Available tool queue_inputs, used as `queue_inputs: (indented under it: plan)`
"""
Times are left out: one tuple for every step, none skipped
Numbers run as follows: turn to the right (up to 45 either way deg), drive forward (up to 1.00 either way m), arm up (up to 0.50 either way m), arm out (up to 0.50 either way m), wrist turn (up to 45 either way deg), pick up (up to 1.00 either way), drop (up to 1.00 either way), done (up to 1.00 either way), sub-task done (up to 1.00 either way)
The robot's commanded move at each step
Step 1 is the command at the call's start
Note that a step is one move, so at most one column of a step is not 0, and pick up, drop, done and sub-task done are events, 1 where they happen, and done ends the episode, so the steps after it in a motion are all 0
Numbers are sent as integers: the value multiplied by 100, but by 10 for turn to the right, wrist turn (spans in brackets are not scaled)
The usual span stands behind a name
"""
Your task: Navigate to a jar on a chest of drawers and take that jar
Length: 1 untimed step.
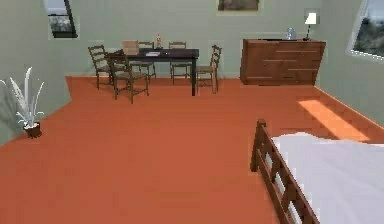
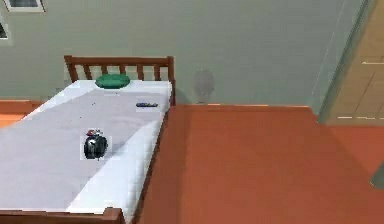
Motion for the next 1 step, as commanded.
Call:
queue_inputs:
  plan:
    - [0,100,0,0,0,0,0,0,0]
